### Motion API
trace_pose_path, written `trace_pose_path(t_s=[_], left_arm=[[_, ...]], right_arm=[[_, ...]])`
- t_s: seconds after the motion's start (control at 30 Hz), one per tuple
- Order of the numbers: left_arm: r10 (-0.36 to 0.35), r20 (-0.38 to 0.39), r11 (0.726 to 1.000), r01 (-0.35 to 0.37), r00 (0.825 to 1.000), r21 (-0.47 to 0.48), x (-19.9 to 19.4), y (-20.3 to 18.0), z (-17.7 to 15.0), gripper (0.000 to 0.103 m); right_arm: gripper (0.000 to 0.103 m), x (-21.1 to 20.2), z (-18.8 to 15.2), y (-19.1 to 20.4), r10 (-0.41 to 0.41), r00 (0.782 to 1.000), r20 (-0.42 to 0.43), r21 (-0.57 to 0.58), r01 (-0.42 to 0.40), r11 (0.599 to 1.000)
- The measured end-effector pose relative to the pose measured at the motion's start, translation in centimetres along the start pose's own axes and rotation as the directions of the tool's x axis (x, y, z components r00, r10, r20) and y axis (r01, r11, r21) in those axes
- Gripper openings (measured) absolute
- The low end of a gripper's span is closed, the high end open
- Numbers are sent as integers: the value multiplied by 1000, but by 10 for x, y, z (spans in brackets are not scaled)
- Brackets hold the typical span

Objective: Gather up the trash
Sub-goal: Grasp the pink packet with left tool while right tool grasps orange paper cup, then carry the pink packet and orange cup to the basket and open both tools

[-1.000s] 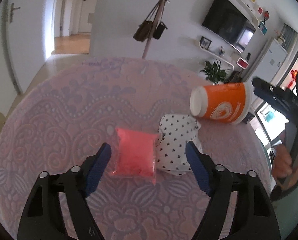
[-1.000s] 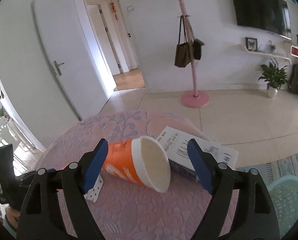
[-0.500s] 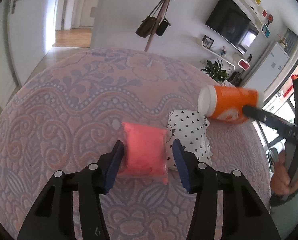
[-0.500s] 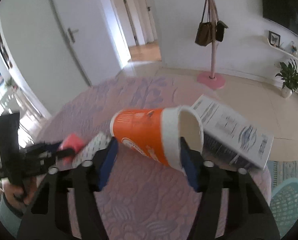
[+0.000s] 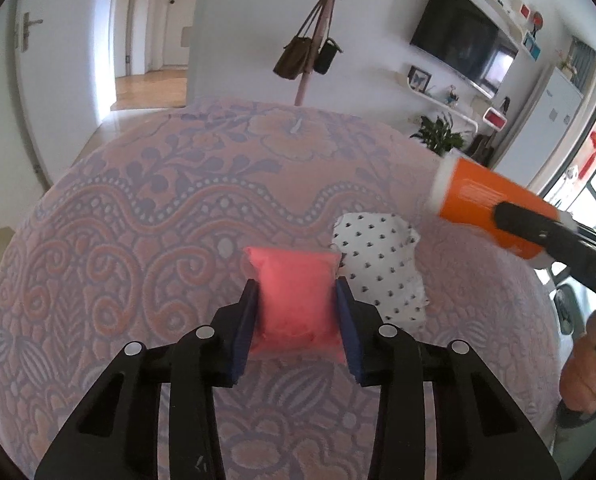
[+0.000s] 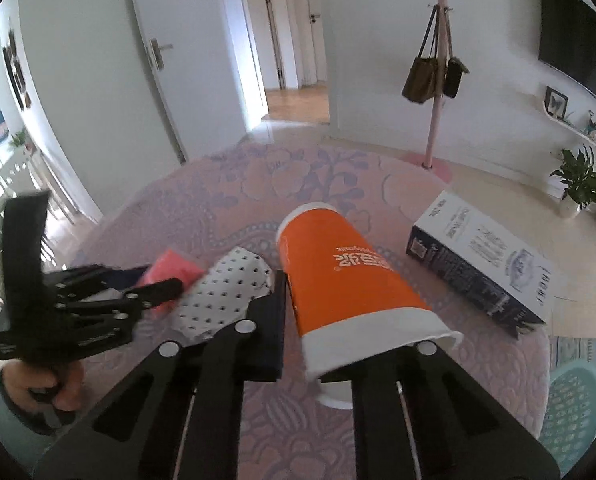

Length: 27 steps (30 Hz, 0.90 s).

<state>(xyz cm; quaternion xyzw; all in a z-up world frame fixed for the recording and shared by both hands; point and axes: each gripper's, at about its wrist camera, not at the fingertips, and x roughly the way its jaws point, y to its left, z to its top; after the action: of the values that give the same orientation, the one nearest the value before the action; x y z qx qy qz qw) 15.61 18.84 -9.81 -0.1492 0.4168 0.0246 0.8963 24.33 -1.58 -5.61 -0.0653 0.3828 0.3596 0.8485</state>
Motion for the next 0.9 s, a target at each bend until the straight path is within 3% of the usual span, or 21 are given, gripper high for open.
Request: trace_pose_path(t_s=[0.27,0.47,0.67,0.9], left_arm=[[-89,120,996,84,989,43,-41,-32,13,35],[-199,170,973,175,965,148,-62,-96,27,35],[-327,134,924,287,935,251,-52,-179,33,35],[-413,34,869,383,910,311,-17,-258,25,35]], right_arm=[[3,-75,-7,-9,-26,988,152,39,20,999],[3,-130,-20,-43,-113,963,246,115,87,990],[3,-172,-49,-99,-237,935,265,244,173,954],[3,-196,-88,-172,-351,910,218,429,234,873]])
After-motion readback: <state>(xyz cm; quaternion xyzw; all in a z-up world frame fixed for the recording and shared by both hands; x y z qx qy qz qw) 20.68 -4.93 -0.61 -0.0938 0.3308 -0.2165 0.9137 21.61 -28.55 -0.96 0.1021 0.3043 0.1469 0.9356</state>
